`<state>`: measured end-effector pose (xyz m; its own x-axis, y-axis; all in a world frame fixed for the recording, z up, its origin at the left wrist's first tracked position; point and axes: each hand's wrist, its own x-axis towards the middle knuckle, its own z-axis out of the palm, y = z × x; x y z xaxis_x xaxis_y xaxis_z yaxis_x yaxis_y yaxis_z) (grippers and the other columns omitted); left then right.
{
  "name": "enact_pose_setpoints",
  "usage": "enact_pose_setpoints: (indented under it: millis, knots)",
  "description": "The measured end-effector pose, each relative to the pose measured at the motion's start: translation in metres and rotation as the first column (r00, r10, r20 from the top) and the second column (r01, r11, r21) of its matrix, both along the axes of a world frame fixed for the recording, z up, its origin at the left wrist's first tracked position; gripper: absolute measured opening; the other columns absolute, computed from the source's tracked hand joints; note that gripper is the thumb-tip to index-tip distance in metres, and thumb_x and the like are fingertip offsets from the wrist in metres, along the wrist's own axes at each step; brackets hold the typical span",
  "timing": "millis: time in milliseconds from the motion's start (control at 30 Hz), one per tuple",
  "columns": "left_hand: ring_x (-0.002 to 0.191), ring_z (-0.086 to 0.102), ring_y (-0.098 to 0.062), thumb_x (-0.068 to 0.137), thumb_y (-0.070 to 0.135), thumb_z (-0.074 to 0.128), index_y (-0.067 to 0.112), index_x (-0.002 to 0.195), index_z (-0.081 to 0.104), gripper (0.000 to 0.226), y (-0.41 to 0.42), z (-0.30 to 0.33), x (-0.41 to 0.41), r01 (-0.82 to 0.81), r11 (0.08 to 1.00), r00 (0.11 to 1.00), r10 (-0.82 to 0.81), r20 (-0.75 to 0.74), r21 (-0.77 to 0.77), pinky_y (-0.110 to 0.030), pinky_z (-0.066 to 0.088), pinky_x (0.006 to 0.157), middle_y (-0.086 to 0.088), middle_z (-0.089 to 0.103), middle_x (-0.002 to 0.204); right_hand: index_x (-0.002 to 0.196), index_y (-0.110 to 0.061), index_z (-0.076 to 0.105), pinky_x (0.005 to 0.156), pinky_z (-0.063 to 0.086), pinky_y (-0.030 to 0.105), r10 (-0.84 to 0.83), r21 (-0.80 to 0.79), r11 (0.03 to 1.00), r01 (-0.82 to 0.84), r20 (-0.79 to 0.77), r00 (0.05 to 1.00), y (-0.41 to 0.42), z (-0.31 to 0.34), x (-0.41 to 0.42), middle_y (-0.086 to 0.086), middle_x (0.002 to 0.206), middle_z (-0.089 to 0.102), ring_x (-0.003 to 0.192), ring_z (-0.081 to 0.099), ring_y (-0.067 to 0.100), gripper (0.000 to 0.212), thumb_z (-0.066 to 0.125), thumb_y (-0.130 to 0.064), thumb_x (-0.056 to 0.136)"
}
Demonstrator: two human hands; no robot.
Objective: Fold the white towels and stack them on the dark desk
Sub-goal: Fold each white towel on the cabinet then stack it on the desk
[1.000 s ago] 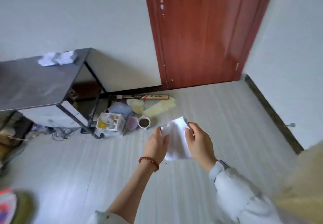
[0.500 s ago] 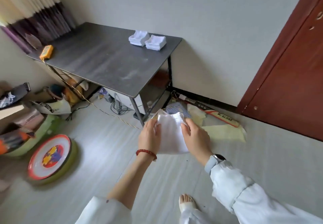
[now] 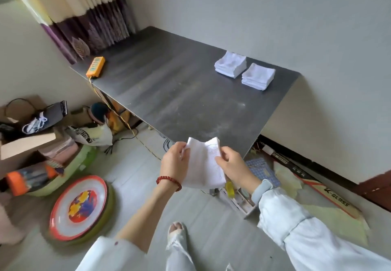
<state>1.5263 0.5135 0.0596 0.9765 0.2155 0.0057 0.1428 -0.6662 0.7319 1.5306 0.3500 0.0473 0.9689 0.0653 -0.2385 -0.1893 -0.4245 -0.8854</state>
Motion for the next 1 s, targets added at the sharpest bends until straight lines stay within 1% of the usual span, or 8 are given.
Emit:
enact_pose_setpoints:
  millis: [100, 167, 300, 467, 633, 767, 833, 1000]
  knots:
    - [0.079, 0.051, -0.019, 0.09, 0.013, 0.049, 0.012, 0.096, 0.06, 0.013, 0.043, 0.003, 0.076, 0.085, 0.996, 0.994, -0.087, -0.068, -0.033, -0.024, 0.034, 0.066, 0.003, 0.056, 0.083, 0.083, 0.004, 0.053, 0.058, 0.03, 0.03, -0.072, 0.019, 0.997, 0.072, -0.021, 0.997, 0.04, 0.0, 0.066, 0.0, 0.062, 0.044, 0.061, 0.037, 0.014, 0.015, 0.052, -0.011, 0.085]
    - [0.081, 0.052, -0.016, 0.09, 0.014, 0.049, 0.014, 0.097, 0.06, 0.013, 0.063, 0.005, 0.127, 0.16, 0.987, 0.981, -0.162, -0.104, -0.036, -0.021, 0.032, 0.066, 0.004, 0.056, 0.085, 0.086, 0.004, 0.055, 0.06, 0.032, 0.03, -0.111, 0.02, 0.994, 0.112, -0.032, 0.993, 0.057, 0.003, 0.105, 0.003, 0.067, 0.048, 0.063, 0.041, 0.015, 0.016, 0.052, -0.013, 0.086]
    - [0.083, 0.052, -0.014, 0.089, 0.015, 0.051, 0.016, 0.099, 0.062, 0.015, 0.057, 0.007, 0.227, 0.358, 0.931, 0.914, -0.366, -0.178, -0.074, -0.016, 0.031, 0.065, 0.007, 0.057, 0.086, 0.088, 0.002, 0.053, 0.062, 0.033, 0.03, -0.305, 0.003, 0.952, 0.306, -0.044, 0.951, 0.057, 0.009, 0.165, 0.004, 0.072, 0.05, 0.066, 0.043, 0.015, 0.02, 0.05, -0.017, 0.087]
    - [0.084, 0.05, -0.012, 0.089, 0.016, 0.049, 0.014, 0.106, 0.062, 0.02, -0.015, 0.016, 0.33, 0.48, 0.86, 0.848, -0.505, -0.162, -0.174, -0.016, 0.033, 0.07, 0.005, 0.056, 0.091, 0.087, -0.01, 0.055, 0.056, 0.032, 0.024, -0.509, -0.047, 0.859, 0.509, 0.013, 0.86, 0.001, 0.021, 0.232, -0.002, 0.071, 0.052, 0.065, 0.045, 0.012, 0.01, 0.047, -0.014, 0.09]
    - [0.087, 0.051, -0.012, 0.092, 0.021, 0.048, 0.013, 0.111, 0.059, 0.024, -0.089, 0.011, 0.411, 0.556, 0.803, 0.796, -0.589, -0.142, -0.213, -0.02, 0.038, 0.074, 0.003, 0.057, 0.095, 0.093, -0.001, 0.056, 0.056, 0.032, 0.026, -0.613, -0.095, 0.782, 0.616, 0.068, 0.788, -0.066, 0.016, 0.305, 0.006, 0.075, 0.052, 0.066, 0.043, 0.016, 0.017, 0.044, -0.013, 0.091]
    - [0.084, 0.052, -0.013, 0.092, 0.022, 0.047, 0.013, 0.108, 0.059, 0.022, -0.145, -0.003, 0.478, 0.556, 0.798, 0.793, -0.593, -0.139, -0.232, -0.019, 0.041, 0.065, 0.003, 0.056, 0.092, 0.092, -0.011, 0.054, 0.053, 0.033, 0.023, -0.666, -0.132, 0.727, 0.674, 0.106, 0.739, -0.116, 0.004, 0.37, -0.002, 0.073, 0.053, 0.065, 0.046, 0.015, 0.011, 0.043, -0.014, 0.092]
    - [0.081, 0.051, -0.013, 0.093, 0.023, 0.046, 0.014, 0.106, 0.058, 0.02, -0.171, -0.012, 0.504, 0.558, 0.796, 0.788, -0.597, -0.15, -0.234, -0.014, 0.039, 0.059, 0.004, 0.056, 0.089, 0.098, -0.011, 0.056, 0.054, 0.035, 0.023, -0.702, -0.161, 0.688, 0.708, 0.101, 0.705, -0.137, -0.007, 0.397, 0.0, 0.08, 0.057, 0.068, 0.048, 0.016, 0.015, 0.043, -0.015, 0.091]
    - [0.077, 0.049, -0.014, 0.094, 0.024, 0.045, 0.015, 0.098, 0.059, 0.017, -0.218, -0.044, 0.55, 0.541, 0.808, 0.794, -0.583, -0.176, -0.234, -0.013, 0.038, 0.058, 0.006, 0.054, 0.081, 0.099, -0.006, 0.056, 0.062, 0.037, 0.031, -0.732, -0.231, 0.642, 0.731, 0.101, 0.674, -0.175, -0.032, 0.445, 0.007, 0.083, 0.058, 0.072, 0.05, 0.022, 0.018, 0.042, -0.015, 0.091]
